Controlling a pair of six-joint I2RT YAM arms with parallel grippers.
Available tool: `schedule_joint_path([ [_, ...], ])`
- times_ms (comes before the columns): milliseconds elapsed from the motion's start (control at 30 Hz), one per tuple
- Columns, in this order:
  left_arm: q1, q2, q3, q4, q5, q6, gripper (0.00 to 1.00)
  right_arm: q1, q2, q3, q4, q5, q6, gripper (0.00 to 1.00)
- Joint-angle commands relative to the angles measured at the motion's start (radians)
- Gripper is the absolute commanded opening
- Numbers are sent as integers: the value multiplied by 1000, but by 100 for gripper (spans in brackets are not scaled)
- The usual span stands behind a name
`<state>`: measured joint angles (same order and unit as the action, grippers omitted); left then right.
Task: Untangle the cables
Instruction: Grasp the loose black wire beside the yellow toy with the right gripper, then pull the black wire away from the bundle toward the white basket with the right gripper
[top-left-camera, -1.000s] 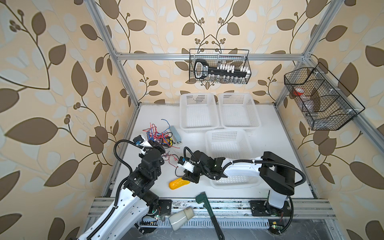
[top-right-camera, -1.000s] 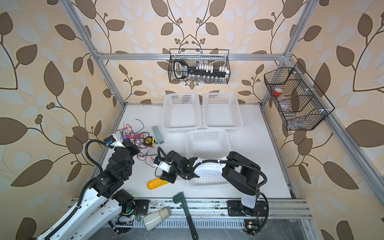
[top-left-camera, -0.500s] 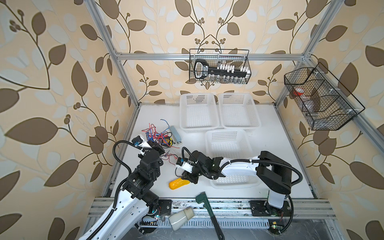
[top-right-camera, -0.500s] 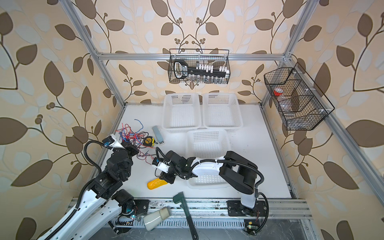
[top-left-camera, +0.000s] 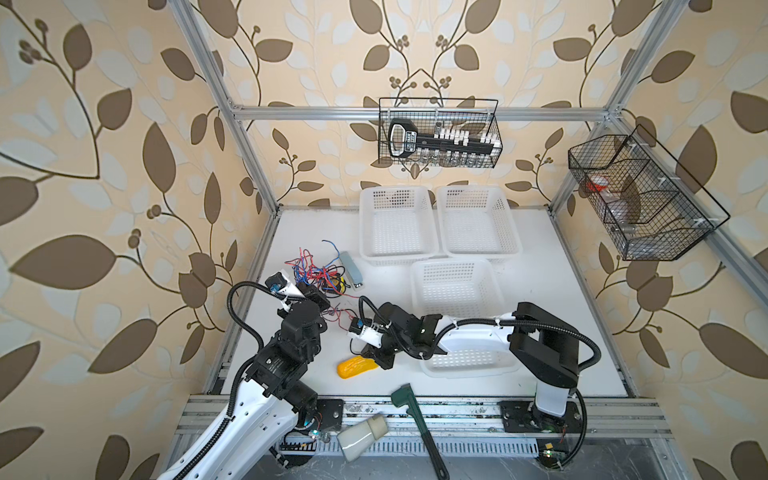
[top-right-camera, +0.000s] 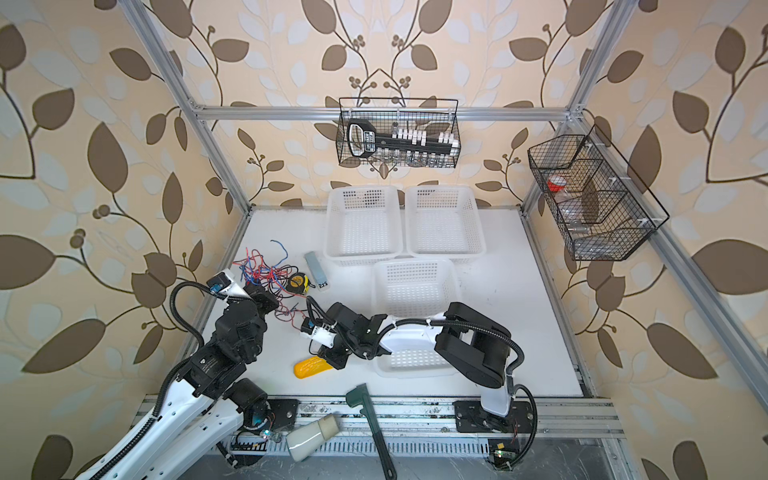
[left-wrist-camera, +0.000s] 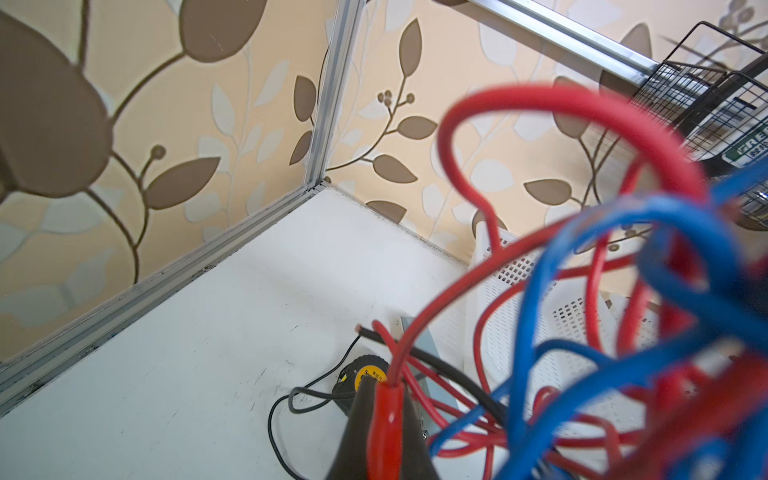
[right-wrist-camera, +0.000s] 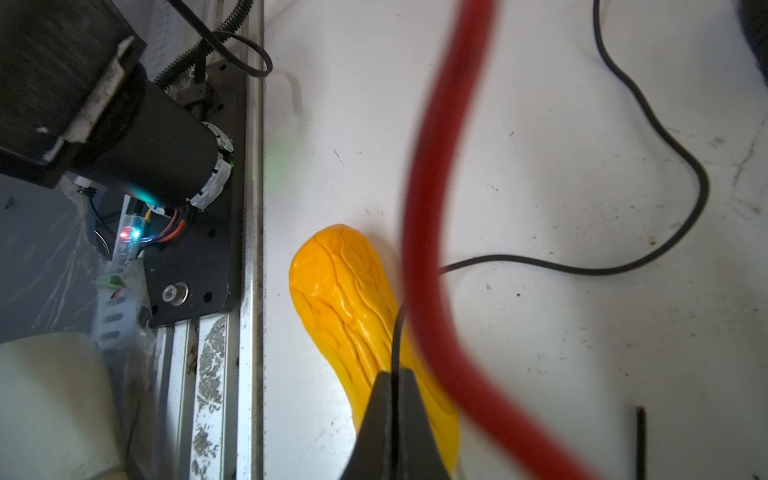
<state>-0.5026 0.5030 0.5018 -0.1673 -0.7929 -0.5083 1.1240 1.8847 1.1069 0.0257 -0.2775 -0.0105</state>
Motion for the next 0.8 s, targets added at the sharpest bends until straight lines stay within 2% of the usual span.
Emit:
schedule_joint_path([
  [0,3,-12,2,24,-26,-28,0,6,-40,15,-10,46,-40,0],
  [333,3,-12,7,15,-32,-21,0,-8,-362,-21,-13,38,-59,0],
  [500,3,1,17,5,-23,-27,0,-70,-539,-83,25,11,11,0],
  [600,3,12,19,0,-13,-30,0,-107,-654,-108,36,62,43,0],
  [767,3,30,22,9,31,-16,0,-156,-817,-114,-5,251,59,0],
])
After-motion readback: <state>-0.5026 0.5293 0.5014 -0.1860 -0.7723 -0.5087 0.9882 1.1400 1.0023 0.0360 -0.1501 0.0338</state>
